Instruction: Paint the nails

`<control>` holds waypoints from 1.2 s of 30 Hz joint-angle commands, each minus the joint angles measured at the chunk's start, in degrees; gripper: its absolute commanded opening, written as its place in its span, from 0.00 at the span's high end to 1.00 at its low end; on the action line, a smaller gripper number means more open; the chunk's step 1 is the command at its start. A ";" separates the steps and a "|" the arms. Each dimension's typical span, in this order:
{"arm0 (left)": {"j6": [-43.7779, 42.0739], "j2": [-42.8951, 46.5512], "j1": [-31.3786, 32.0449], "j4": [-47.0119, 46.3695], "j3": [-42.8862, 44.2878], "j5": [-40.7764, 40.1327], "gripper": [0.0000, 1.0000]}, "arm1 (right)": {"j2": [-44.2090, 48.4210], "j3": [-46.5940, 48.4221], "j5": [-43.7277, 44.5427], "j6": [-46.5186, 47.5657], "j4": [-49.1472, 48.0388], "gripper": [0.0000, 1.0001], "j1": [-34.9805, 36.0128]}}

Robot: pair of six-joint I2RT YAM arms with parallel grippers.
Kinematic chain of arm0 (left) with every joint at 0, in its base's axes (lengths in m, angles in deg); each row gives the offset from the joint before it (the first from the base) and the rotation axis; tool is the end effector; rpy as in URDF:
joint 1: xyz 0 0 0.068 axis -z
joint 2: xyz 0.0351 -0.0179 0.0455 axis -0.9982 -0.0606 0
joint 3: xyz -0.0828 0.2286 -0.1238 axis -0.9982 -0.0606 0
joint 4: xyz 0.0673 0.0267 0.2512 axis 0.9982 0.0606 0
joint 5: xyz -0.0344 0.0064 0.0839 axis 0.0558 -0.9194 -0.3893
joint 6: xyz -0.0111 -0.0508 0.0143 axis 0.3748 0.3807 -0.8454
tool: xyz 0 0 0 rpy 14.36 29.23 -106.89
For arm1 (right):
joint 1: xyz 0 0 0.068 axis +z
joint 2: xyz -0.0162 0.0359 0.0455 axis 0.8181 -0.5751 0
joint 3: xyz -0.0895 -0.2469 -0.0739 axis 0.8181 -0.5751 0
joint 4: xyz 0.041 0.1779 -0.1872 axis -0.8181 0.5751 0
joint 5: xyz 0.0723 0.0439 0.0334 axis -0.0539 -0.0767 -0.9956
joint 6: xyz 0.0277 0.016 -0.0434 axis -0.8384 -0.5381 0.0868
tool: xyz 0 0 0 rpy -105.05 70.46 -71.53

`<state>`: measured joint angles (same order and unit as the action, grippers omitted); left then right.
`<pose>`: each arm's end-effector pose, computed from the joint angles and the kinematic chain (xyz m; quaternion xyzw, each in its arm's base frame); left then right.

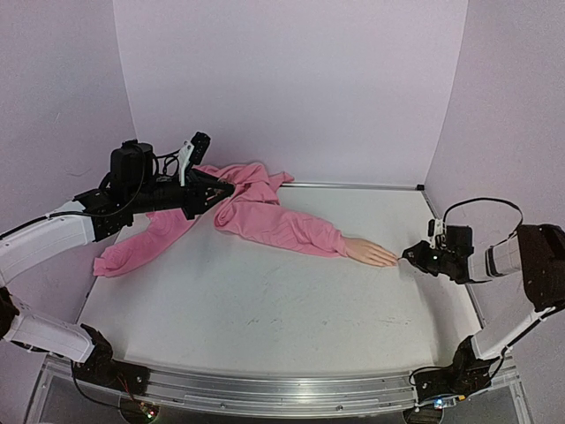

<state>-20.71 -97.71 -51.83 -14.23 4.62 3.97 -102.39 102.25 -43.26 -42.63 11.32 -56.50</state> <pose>0.2242 -0.1751 0.3486 0.3754 0.6705 -0.3515 0.5347 0.2738 0.0051 0.1583 0.0804 0.7929 0.2666 0.5421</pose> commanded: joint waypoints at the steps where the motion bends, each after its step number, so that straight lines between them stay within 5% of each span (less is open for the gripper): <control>1: 0.68 0.99 -0.33 -2.51 0.96 0.96 1.00 | 1.18 -0.25 -4.12 1.10 -1.05 1.00 -0.15; 36: 0.86 0.92 -0.33 -2.49 1.00 1.27 1.00 | -3.68 1.88 -2.36 0.12 -0.76 1.00 -0.17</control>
<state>-20.69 -97.71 -51.83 -14.23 4.62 4.06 -105.43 102.27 -46.45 -42.25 10.09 -56.50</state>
